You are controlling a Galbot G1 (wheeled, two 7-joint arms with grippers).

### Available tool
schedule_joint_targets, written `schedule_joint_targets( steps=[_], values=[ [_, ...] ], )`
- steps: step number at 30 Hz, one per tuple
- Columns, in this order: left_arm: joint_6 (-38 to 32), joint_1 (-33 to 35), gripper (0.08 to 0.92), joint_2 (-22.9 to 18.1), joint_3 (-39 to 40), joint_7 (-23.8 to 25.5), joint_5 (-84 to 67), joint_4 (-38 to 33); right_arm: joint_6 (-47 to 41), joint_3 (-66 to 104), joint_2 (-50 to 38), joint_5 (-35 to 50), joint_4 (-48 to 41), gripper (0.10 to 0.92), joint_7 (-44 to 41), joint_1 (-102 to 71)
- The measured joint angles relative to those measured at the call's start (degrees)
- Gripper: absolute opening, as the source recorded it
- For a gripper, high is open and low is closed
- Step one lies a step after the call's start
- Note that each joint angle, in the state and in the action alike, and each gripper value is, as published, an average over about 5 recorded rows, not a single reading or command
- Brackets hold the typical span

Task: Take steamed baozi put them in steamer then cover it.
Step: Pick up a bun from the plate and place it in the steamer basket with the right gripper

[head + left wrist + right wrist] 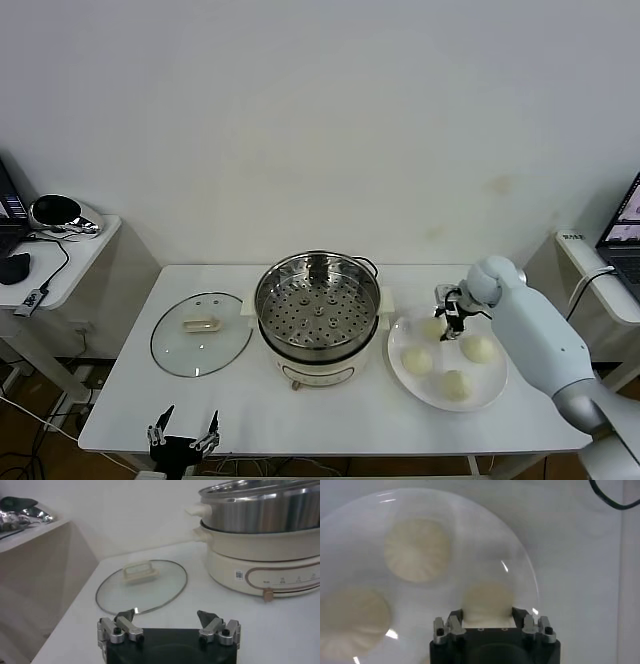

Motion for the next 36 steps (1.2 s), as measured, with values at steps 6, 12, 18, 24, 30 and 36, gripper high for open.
schedule_joint_targets(
  steps=[6,12,18,24,30,36],
  values=[
    [0.0,-0.6,0.823,0.3,0.4,0.0,0.0,0.1,-1.2,-2.3,-2.3,4.0,2.3,0.589,-1.2,2.3],
    [0.0,-1.3,0.823,0.7,0.8,0.0,-0.2,-0.1,-3.1,-7.5,-4.8,10.7,5.3,0.594,-3.0,8.2],
    [0.0,-1.8,0.823,1.2,0.8,-0.1,-0.7,-0.5,-4.6,-15.3,-4.8,18.6,5.9,0.594,-4.7,18.4],
    [-0.1,-2.4,0.823,1.1,0.5,-0.2,-1.3,-0.9,-5.0,-23.2,-0.9,25.3,2.8,0.594,-6.4,29.0],
    [-0.1,-2.9,0.823,1.1,-0.2,-0.4,-2.0,-1.3,-3.2,-28.5,5.6,30.7,-3.0,0.592,-7.7,37.3],
    [0.0,-2.8,0.823,0.9,-0.4,-0.5,-2.6,-1.6,7.3,-32.1,11.7,35.4,-9.6,0.595,-8.4,41.6]
  ],
)
